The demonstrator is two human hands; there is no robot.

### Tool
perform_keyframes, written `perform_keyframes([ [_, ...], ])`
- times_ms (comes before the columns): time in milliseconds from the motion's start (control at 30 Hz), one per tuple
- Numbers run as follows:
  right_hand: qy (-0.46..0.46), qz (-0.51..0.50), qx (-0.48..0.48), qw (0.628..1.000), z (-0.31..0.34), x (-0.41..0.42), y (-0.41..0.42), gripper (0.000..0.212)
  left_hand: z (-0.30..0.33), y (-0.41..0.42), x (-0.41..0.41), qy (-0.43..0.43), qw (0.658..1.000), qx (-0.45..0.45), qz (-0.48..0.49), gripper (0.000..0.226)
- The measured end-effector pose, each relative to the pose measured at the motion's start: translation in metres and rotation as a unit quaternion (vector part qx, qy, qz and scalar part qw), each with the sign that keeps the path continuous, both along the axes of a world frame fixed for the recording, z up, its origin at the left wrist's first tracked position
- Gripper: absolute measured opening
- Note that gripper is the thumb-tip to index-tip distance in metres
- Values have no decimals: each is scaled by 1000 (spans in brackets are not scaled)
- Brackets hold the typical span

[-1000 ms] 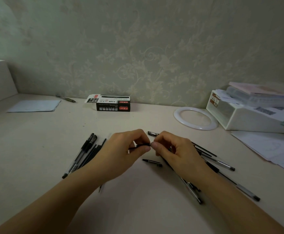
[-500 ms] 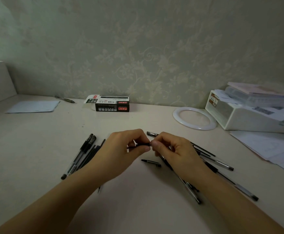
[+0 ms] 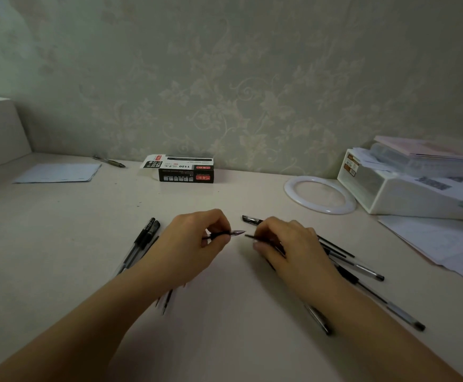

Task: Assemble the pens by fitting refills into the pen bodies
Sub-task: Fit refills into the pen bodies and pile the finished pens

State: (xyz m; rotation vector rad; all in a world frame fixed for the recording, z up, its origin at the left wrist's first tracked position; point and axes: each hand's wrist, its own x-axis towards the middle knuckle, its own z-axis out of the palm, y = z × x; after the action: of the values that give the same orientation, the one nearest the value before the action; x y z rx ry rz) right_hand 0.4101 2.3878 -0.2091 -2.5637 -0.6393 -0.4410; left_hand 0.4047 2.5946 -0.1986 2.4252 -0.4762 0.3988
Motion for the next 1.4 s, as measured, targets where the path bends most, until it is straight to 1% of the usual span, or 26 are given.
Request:
perform_keyframes([
  [67,-10,-8,64,998,2,1,-3,5,0,0,0,4,1000,4,-4,6],
  [133,-6,-3,97,995,4,1,-3,7,0,-1,0,7,1000,10,-8,6],
  [300,8,43,90,995,4,-1,1,8,1,-3,-1,-1,1000,12,-25,6],
  [400,16,58,116,991,5,-1,1,10,1,-3,-1,5,1000,-7,-19,7],
  [633,15,41,177,983,5,1,-1,11,3,-1,-2,2,1000,-25,-12,10],
  [700,20,49,180,982,6,0,-2,12,3,-1,-2,3,1000,-23,-15,9],
  [833,16,92,138,986,6,-2,2,14,1,-5,-3,-5,999,10,-35,12],
  [967,18,98,163,982,6,-2,1,17,1,0,-2,-14,999,48,18,28],
  [1100,52,80,182,979,3,-1,-1,24,0,1,0,-9,996,87,-13,21],
  [1167,76,65,203,974,3,0,-4,17,0,0,-1,-6,995,92,-31,18],
  [1233,93,64,203,973,3,1,-7,11,0,-1,-1,-11,994,99,-40,19],
  [1400,102,78,235,964,4,-1,-11,12,1,-5,-3,-35,993,109,-32,23],
])
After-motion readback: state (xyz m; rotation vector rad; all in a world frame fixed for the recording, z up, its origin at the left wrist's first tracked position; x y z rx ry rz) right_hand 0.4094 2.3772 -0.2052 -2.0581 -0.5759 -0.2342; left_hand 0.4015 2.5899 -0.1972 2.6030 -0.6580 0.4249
